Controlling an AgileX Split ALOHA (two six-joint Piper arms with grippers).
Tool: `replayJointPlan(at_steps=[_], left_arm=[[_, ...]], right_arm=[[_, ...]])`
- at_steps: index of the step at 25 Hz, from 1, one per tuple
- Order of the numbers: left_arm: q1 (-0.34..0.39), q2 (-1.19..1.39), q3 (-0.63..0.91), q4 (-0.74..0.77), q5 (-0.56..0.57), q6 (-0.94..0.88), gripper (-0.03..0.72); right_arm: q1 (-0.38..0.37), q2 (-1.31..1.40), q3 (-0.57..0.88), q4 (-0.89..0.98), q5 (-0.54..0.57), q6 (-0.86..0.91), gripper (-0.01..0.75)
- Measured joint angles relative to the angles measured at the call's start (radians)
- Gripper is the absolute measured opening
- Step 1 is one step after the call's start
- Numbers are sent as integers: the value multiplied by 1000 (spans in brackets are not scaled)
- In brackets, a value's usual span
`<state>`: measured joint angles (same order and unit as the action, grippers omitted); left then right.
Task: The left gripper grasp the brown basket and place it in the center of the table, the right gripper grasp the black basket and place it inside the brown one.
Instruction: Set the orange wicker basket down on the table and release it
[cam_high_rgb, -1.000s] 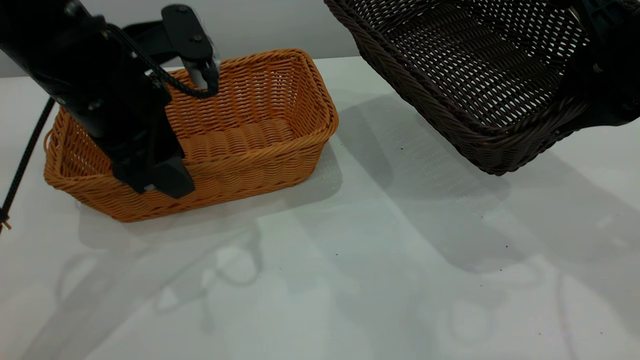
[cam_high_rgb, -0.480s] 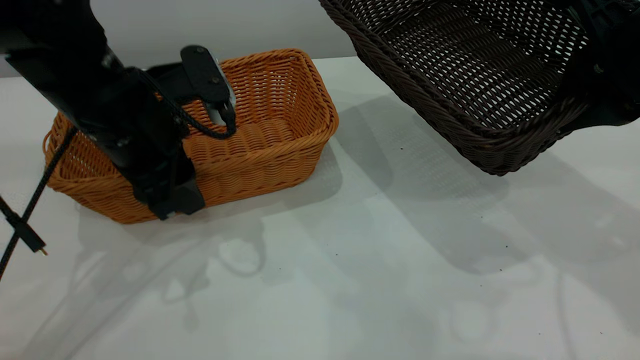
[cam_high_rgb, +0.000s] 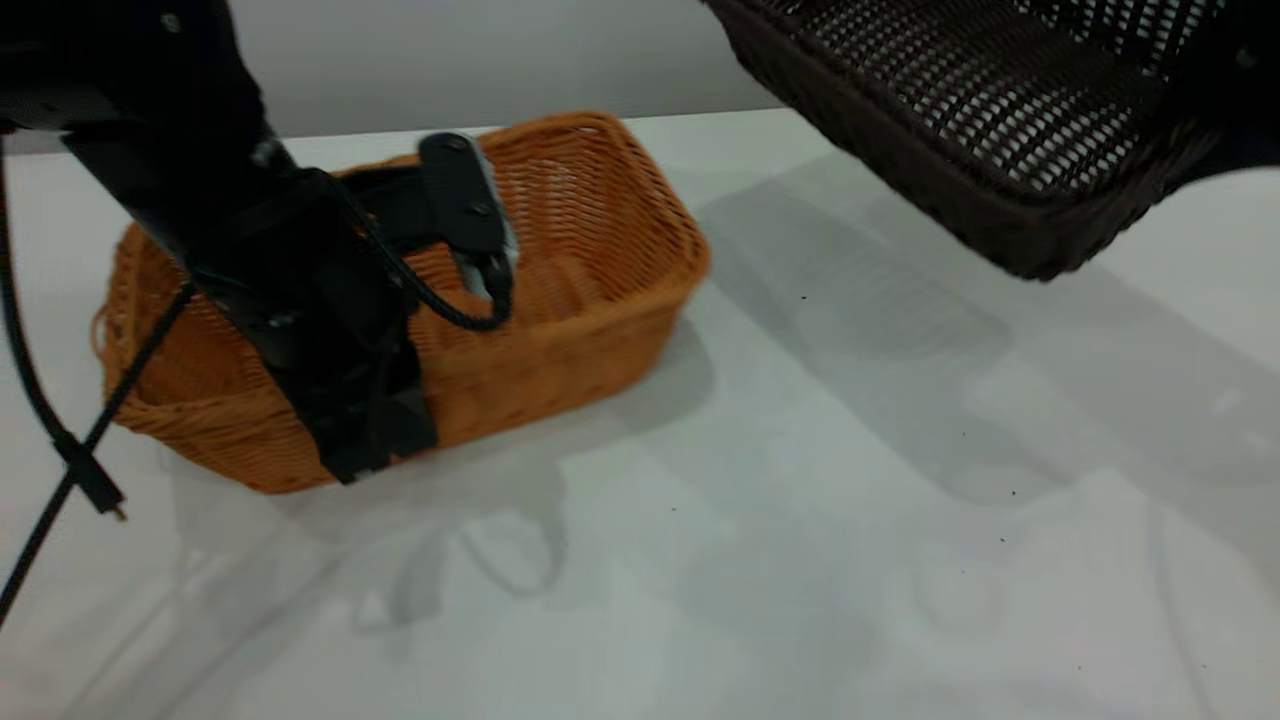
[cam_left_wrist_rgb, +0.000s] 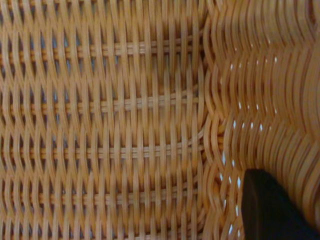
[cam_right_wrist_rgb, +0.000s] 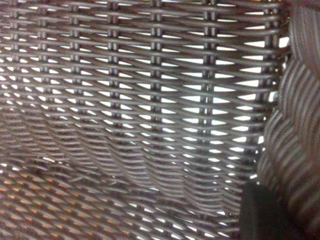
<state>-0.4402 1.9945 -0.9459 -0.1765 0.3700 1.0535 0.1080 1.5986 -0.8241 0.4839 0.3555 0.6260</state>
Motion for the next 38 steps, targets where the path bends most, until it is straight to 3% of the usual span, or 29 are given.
replayJointPlan(at_steps=[17, 30, 33, 38], left_arm=[[-250, 1, 1, -1, 60, 25, 99], [-261, 1, 0, -54, 42, 19, 99], [-261, 1, -1, -60, 54, 19, 157], [-261, -3, -1, -64, 53, 6, 367]], right_arm=[[0, 0, -33, -2, 37, -41, 123], [0, 0, -32, -1, 52, -49, 123], [0, 0, -32, -1, 53, -49, 123], [0, 0, -32, 0, 53, -53, 123]])
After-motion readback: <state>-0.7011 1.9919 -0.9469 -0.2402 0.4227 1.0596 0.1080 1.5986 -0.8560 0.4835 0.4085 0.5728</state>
